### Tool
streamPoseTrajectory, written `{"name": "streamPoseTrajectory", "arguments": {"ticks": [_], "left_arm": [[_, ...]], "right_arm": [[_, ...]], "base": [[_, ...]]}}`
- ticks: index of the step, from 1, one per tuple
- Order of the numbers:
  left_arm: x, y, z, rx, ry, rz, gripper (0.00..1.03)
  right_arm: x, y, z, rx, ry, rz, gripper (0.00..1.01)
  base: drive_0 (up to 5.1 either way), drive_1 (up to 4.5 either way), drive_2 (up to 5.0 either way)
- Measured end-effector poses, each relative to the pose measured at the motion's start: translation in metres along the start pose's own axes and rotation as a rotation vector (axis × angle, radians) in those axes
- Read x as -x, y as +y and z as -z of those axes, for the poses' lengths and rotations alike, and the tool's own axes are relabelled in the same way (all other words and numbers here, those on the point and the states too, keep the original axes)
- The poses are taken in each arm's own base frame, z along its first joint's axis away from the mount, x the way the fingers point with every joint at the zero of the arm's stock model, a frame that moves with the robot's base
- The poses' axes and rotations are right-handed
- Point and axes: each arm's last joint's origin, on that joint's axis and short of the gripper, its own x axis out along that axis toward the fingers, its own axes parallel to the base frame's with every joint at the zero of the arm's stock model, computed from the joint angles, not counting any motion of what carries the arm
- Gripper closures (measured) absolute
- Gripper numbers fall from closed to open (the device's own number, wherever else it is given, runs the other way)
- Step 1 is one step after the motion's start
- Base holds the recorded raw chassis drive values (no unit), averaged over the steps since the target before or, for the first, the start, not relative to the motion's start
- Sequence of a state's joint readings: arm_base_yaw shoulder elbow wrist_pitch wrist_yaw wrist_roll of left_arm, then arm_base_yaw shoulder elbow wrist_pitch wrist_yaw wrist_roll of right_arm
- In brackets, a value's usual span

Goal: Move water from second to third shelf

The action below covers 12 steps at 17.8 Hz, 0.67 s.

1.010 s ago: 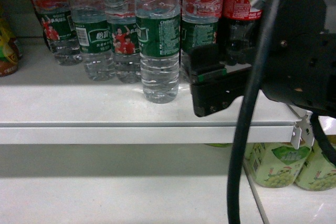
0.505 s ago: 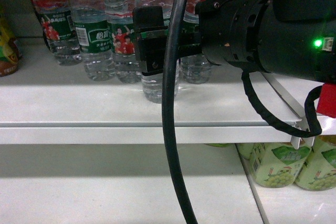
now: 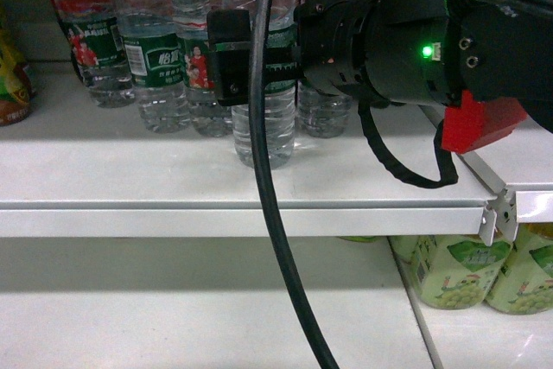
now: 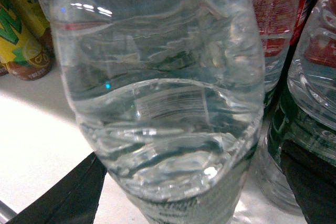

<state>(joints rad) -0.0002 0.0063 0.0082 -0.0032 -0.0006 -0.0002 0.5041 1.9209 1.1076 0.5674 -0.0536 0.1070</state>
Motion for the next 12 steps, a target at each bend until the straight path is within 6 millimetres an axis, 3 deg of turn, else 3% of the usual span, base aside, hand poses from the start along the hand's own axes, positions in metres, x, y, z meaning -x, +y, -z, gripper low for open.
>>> {"name": "streamPoseTrajectory", "arguments": {"ticks": [10, 11, 12], "left_arm": [[0.000, 0.000, 0.000, 0.000, 0.000, 0.000, 0.05], [0.000, 0.000, 0.000, 0.000, 0.000, 0.000, 0.05], [0.000, 0.000, 0.000, 0.000, 0.000, 0.000, 0.05]], "right_arm": [[-0.030, 0.003, -0.008, 0.046, 0.011, 0.073, 0.03], [-0.031, 0.003, -0.008, 0.048, 0.006, 0.073, 0.07], [-0.031, 0.005, -0.008, 0.049, 0.005, 0.067, 0.18]], "base": [[0.0, 0.00, 0.0], [0.0, 0.00, 0.0], [0.0, 0.00, 0.0]]}}
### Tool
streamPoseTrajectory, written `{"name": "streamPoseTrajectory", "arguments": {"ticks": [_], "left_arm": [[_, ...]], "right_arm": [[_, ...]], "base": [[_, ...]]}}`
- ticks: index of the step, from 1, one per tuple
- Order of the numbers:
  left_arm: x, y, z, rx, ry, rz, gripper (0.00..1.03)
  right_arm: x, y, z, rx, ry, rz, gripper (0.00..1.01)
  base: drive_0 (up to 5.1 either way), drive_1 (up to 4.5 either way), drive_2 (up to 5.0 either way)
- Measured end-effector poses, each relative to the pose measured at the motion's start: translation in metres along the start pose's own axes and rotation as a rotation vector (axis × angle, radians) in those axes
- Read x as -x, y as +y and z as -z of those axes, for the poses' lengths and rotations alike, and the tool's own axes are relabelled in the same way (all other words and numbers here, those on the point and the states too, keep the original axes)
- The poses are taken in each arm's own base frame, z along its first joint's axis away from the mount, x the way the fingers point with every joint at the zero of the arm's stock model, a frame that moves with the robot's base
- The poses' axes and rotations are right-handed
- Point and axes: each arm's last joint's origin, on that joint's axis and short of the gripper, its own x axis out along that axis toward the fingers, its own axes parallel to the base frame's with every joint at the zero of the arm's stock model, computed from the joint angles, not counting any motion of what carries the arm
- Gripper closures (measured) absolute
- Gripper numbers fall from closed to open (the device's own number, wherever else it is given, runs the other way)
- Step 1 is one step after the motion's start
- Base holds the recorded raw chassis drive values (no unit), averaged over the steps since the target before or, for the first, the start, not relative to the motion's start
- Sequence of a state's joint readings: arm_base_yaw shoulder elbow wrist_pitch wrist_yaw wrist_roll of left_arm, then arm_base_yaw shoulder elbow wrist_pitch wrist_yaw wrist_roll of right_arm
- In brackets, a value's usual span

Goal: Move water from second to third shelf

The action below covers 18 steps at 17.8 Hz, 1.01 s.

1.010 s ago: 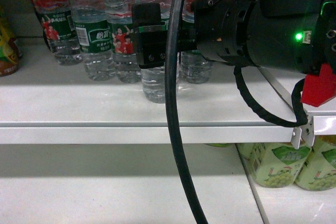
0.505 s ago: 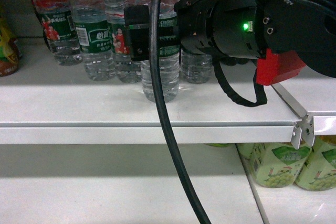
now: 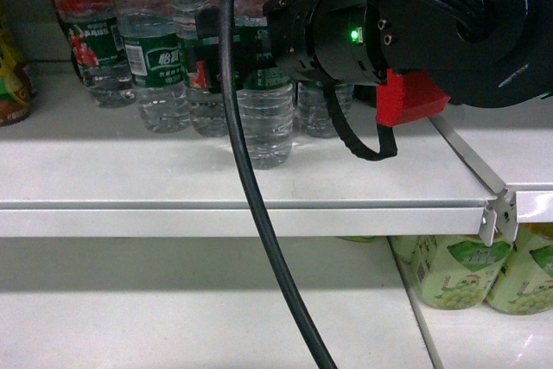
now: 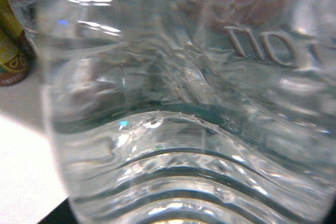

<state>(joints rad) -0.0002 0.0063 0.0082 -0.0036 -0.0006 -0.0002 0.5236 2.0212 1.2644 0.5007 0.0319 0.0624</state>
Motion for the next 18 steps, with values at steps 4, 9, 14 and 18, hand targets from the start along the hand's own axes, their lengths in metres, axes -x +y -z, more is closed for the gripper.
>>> {"name": "streamPoseTrajectory", "arguments": {"ticks": [4, 9, 14, 18], "left_arm": [[0.000, 0.000, 0.000, 0.000, 0.000, 0.000, 0.05], [0.000, 0.000, 0.000, 0.000, 0.000, 0.000, 0.05], [0.000, 0.000, 0.000, 0.000, 0.000, 0.000, 0.05], [0.000, 0.000, 0.000, 0.000, 0.000, 0.000, 0.05]], "right_arm": [[0.002, 0.002, 0.003, 0.001, -0.011, -0.007, 0.54], [0.020, -0.007, 0.007, -0.005, -0.019, 0.011, 0.56], [0.058, -0.015, 0.013, -0.037, -0.012, 0.031, 0.57], [0.108, -0.029, 0.023, -0.067, 0.023, 0.072, 0.57]], "base": [[0.0, 0.00, 0.0], [0.0, 0.00, 0.0], [0.0, 0.00, 0.0], [0.0, 0.00, 0.0]]}}
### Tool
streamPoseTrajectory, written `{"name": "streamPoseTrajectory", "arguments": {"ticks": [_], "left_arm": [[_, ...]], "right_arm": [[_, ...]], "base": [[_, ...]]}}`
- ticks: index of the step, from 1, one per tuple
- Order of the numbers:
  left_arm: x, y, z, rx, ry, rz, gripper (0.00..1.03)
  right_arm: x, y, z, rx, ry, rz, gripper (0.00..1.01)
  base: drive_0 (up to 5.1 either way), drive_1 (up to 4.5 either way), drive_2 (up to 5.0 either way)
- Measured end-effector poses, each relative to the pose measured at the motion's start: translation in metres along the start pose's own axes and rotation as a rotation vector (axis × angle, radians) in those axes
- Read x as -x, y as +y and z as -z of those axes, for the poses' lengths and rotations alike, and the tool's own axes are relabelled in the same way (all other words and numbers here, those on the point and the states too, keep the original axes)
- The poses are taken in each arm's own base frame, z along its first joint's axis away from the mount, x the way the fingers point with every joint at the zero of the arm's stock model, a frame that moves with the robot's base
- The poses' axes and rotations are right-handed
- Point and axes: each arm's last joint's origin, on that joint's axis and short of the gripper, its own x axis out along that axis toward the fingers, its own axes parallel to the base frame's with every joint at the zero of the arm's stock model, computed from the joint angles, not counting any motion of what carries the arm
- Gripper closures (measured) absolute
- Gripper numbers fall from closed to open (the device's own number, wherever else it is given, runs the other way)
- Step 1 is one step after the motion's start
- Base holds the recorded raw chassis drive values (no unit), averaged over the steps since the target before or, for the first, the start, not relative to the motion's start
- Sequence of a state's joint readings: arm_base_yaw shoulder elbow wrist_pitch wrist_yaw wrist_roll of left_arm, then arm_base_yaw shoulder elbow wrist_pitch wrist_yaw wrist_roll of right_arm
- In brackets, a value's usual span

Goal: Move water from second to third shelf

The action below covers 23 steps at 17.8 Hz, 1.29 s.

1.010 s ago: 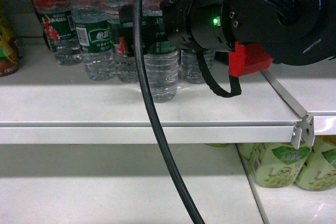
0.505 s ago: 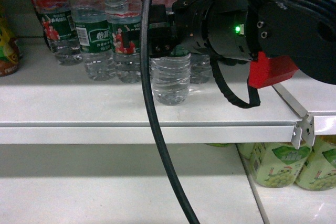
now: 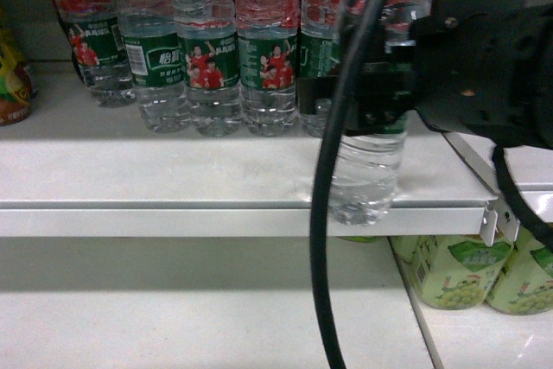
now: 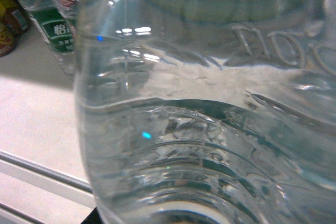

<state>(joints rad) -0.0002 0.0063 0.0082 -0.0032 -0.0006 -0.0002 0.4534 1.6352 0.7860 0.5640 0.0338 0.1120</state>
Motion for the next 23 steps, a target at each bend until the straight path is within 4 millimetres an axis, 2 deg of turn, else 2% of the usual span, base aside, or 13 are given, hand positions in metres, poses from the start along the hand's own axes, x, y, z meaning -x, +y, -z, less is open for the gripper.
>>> {"name": "streamPoseTrajectory", "arguments": {"ticks": [4, 8, 16, 23], "left_arm": [[0.000, 0.000, 0.000, 0.000, 0.000, 0.000, 0.05], [0.000, 0.000, 0.000, 0.000, 0.000, 0.000, 0.05], [0.000, 0.000, 0.000, 0.000, 0.000, 0.000, 0.05], [0.000, 0.000, 0.000, 0.000, 0.000, 0.000, 0.05]], "right_arm": [[0.057, -0.034, 0.012, -0.032, 0.017, 0.108, 0.57], [0.109, -0.063, 0.002, -0.076, -0.043, 0.194, 0.57], [0.200, -0.069, -0.008, -0.127, -0.133, 0.255, 0.57], [0.211, -0.057, -0.005, -0.149, -0.115, 0.180, 0.57]], "base": [[0.0, 0.00, 0.0], [0.0, 0.00, 0.0], [0.0, 0.00, 0.0], [0.0, 0.00, 0.0]]}}
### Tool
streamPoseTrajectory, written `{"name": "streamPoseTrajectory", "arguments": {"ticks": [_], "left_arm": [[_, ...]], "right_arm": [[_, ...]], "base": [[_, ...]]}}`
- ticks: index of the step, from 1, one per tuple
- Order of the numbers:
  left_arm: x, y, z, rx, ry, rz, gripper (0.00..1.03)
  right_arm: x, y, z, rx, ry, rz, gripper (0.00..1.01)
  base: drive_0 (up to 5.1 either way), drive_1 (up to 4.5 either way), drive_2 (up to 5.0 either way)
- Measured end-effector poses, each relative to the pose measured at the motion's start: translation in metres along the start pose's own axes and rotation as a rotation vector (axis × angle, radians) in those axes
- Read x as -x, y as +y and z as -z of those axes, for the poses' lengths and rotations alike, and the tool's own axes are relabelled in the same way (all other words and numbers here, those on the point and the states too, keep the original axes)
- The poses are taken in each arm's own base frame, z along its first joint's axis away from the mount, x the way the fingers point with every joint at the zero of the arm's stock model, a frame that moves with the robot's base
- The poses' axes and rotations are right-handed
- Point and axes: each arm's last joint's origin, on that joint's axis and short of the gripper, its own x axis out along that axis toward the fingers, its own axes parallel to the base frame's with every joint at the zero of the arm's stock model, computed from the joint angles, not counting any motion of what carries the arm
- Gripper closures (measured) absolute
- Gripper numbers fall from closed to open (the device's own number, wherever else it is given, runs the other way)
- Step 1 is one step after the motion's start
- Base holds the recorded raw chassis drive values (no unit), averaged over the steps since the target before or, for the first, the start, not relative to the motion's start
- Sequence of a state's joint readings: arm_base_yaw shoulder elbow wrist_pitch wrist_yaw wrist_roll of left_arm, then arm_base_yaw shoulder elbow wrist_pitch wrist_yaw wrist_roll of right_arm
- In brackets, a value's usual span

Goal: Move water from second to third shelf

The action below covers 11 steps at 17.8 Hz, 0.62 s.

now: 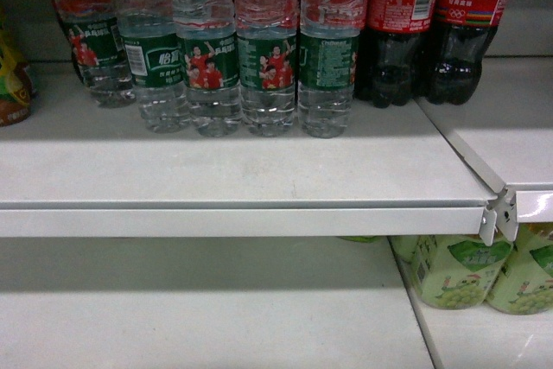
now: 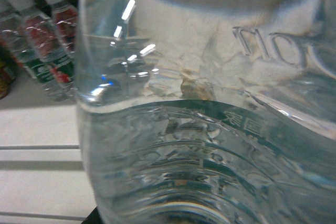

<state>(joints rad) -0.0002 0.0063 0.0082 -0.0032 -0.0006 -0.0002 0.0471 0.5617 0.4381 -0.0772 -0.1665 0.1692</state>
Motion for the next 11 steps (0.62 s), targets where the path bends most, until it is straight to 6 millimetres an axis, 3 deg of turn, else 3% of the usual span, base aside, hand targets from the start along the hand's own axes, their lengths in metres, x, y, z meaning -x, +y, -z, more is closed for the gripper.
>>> {"name": "streamPoseTrajectory", "arguments": {"ticks": [9, 11], "left_arm": [[0.000, 0.000, 0.000, 0.000, 0.000, 0.000, 0.05], [0.000, 0.000, 0.000, 0.000, 0.000, 0.000, 0.05]], "right_arm": [[0.007, 0.008, 0.001, -0.002, -0.007, -0.035, 0.57], [0.008, 0.022, 0.004, 0.015, -0.010, -0.064, 0.58]], "base": [[0.0, 0.00, 0.0], [0.0, 0.00, 0.0]]}}
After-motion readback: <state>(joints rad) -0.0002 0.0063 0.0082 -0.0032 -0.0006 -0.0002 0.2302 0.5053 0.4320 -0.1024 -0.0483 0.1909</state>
